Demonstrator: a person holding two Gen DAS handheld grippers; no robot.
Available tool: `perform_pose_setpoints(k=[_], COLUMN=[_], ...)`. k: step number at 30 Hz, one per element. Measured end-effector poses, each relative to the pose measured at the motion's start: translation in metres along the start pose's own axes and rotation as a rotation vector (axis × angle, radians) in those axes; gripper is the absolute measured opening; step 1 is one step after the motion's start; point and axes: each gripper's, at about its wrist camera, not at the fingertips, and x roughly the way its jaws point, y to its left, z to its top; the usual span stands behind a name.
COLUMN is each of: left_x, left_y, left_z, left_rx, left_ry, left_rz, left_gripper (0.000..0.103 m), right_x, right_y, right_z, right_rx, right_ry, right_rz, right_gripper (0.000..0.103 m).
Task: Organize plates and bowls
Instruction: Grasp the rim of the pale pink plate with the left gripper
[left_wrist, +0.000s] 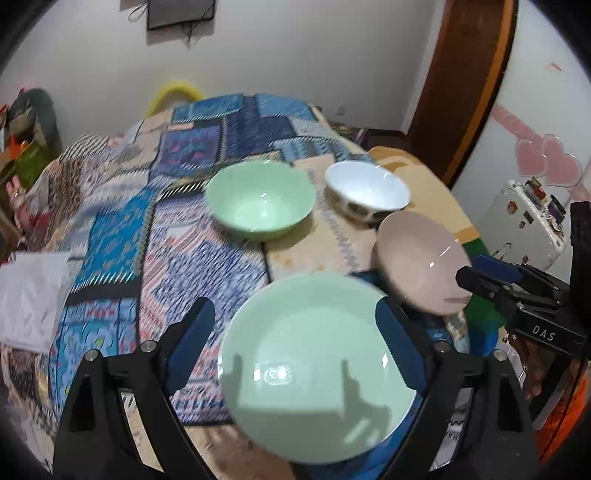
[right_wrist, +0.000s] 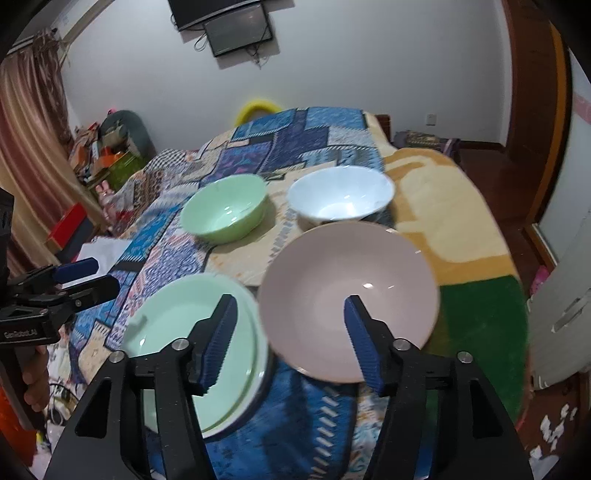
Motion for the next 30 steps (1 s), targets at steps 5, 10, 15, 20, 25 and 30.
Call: perform_pose_setpoints(k=[5, 10, 15, 20, 25, 30], left_x=[0.021, 0.050, 0.081, 0.109, 0.130, 0.146], left_y=[-0.021, -0.039, -0.055, -0.067, -0.075, -0.082], left_z=[0.016, 0.025, 0.029, 0.031, 0.032, 0.031], left_rx=[0.019, 0.047, 0.074, 0.092, 0.092, 0.097], left_ry=[0.016, 0.044, 0.085, 0.113, 0.158, 0.189], left_rz=[-0.040, -0.067, -0.080, -0.089, -0.113, -0.129], left_gripper=[0.091, 0.091, 0.091, 0.086, 0.070, 0.051], right_x=[-0.002, 0.003, 0.010, 0.021, 0.028, 0.037], right_y=[-0.016, -0.035, -0.055, -0.071, -0.081, -0.084], right_z=[0.004, 0.003, 0.001, -0.003, -0.008, -0.012], right_rx=[0.008, 0.032, 0.058, 0.092, 0.109, 0.116], right_ry=[-0.016, -0.008, 0.013, 0.029, 0.040, 0.053], right_rz=[-0.048, -0.090, -0.113, -0.123, -0.130, -0.106], right_gripper=[0.066, 0.066, 0.066, 0.066, 0.066, 0.049])
